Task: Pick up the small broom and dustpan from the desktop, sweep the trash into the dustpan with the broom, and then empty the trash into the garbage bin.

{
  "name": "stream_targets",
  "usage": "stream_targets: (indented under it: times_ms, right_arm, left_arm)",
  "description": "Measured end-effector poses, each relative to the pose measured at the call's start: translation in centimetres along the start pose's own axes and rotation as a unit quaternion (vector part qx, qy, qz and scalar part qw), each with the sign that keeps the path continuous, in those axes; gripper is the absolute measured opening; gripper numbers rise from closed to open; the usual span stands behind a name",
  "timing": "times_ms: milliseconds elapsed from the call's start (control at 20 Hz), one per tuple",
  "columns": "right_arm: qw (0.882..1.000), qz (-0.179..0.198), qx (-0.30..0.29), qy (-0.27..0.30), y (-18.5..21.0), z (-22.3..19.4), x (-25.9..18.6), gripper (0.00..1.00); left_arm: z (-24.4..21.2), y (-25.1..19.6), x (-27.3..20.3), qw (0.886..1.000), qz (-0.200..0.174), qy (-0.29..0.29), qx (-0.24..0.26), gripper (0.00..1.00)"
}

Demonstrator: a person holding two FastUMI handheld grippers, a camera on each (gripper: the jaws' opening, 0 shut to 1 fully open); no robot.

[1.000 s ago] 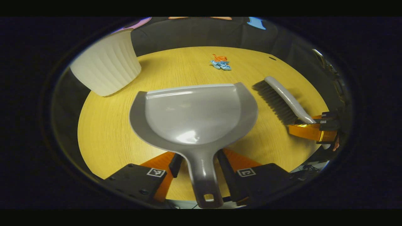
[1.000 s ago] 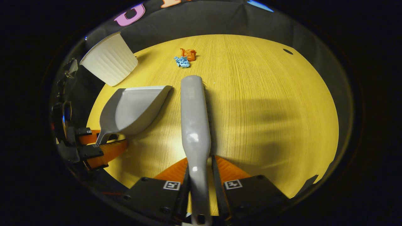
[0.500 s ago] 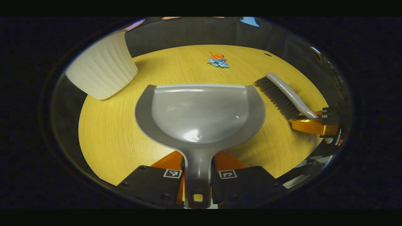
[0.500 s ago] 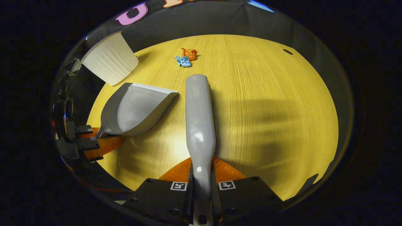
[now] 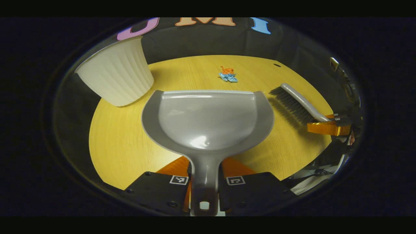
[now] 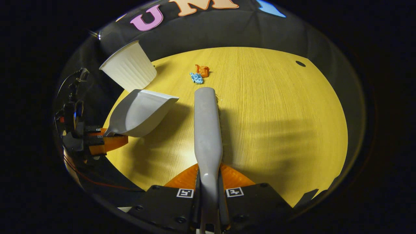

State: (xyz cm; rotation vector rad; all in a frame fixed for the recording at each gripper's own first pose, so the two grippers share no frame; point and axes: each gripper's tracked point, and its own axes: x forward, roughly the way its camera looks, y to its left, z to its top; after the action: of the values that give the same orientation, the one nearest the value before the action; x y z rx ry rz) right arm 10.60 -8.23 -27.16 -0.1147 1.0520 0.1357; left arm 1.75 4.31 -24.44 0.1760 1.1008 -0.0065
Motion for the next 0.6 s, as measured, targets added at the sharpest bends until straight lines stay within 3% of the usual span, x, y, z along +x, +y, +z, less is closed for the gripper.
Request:
stream_targets:
  times_ms: [200, 450, 600]
  right_arm:
    - [1.0, 0.013, -0.014, -0.021, -2.0, 3.7, -2.1, 0.21]
    - [0.999, -0.037, -0.015, -0.037, -5.2, 9.7, 0.5, 0.2]
    - [0.996, -0.081, -0.014, -0.031, -6.5, 12.6, 4.0, 0.21]
  left_arm:
    - [0.5, -0.1, -2.4, 1.0, 0.017, 0.016, 0.018, 0.28]
    - [2.6, 1.3, -1.5, 0.997, 0.023, 0.04, 0.067, 0.29]
    - [3.6, 3.0, 0.9, 0.99, 0.0, 0.065, 0.124, 0.28]
